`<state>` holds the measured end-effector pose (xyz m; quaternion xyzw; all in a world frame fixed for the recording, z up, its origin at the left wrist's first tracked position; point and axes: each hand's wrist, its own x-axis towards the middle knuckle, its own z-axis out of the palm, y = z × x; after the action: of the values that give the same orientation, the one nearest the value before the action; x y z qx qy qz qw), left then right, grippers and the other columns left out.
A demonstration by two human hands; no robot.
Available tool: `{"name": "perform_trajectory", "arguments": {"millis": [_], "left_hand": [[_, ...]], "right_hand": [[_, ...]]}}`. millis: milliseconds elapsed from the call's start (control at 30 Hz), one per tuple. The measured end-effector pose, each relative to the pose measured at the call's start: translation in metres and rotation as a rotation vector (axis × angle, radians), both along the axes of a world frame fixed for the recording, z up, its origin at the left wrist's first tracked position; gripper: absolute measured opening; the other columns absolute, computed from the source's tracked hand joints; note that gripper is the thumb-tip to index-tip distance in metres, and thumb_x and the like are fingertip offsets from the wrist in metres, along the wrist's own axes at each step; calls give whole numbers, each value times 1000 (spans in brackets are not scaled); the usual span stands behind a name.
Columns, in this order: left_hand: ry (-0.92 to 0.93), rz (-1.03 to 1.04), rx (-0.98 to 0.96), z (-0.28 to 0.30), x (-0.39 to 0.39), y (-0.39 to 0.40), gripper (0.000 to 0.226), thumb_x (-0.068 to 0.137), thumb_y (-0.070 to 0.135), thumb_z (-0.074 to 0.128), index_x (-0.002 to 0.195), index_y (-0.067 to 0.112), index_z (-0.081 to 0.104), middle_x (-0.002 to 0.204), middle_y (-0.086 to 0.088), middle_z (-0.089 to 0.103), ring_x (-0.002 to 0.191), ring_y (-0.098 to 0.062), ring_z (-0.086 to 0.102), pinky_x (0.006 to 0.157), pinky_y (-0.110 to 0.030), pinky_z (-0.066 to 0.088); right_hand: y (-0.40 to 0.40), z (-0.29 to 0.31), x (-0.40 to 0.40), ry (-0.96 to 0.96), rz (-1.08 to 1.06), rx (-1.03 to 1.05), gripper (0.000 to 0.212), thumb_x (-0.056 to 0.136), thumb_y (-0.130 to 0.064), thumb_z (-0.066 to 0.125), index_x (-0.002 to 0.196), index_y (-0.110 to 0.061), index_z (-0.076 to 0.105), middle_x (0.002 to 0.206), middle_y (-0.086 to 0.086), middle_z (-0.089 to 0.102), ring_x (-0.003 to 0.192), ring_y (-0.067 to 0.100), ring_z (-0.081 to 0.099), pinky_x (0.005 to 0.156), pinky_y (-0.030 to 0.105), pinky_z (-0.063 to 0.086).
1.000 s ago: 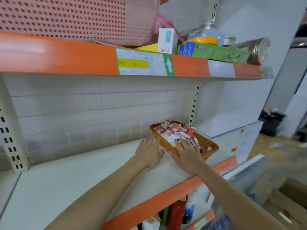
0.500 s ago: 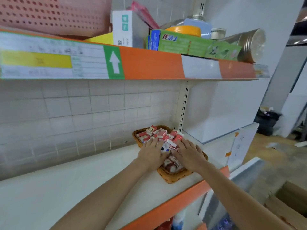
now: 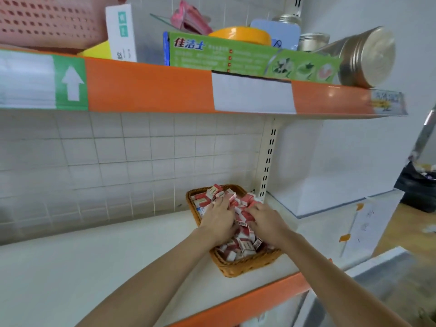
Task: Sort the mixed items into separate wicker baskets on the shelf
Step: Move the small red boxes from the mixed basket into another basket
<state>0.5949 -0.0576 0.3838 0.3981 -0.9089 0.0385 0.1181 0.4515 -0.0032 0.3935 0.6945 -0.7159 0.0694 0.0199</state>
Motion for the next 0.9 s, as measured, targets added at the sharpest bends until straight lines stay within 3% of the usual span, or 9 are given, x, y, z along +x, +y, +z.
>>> {"name": "perform_trajectory", "arguments": {"millis": [233, 367, 533, 900], "left_hand": [[250, 58, 129, 5, 11, 10, 45, 91, 26, 59, 131, 8, 47, 131, -9, 48, 123, -26, 45, 102, -32, 38], [417, 151, 185, 13, 44, 16, 31, 86, 18, 63, 115, 9, 56, 118, -8, 53, 109, -26, 53, 89, -32, 43], [489, 269, 191, 15, 101, 29, 29, 86, 27, 69, 105, 9, 60, 98, -2, 52, 91, -21, 56, 79, -28, 44], [499, 490, 130, 9, 277, 74, 21, 82, 26, 74, 90, 13, 59, 87, 3, 52, 80, -18, 53, 69, -25, 40]], "right_hand": [[-1, 3, 7, -2, 72, -159, 46, 97, -36, 51, 138, -17, 42, 137, 0, 42, 129, 18, 36, 104, 32, 33], [-5, 5, 32, -100, 167, -232, 41, 97, -35, 51, 133, -15, 45, 133, 1, 48, 126, 19, 41, 101, 29, 34], [-9, 6, 82, -169, 298, -255, 37, 97, -34, 52, 129, -15, 49, 128, 2, 51, 124, 20, 42, 100, 32, 35], [1, 2, 254, -201, 529, -226, 33, 93, -31, 56, 120, -13, 54, 119, 6, 55, 118, 24, 46, 94, 35, 37]]}}
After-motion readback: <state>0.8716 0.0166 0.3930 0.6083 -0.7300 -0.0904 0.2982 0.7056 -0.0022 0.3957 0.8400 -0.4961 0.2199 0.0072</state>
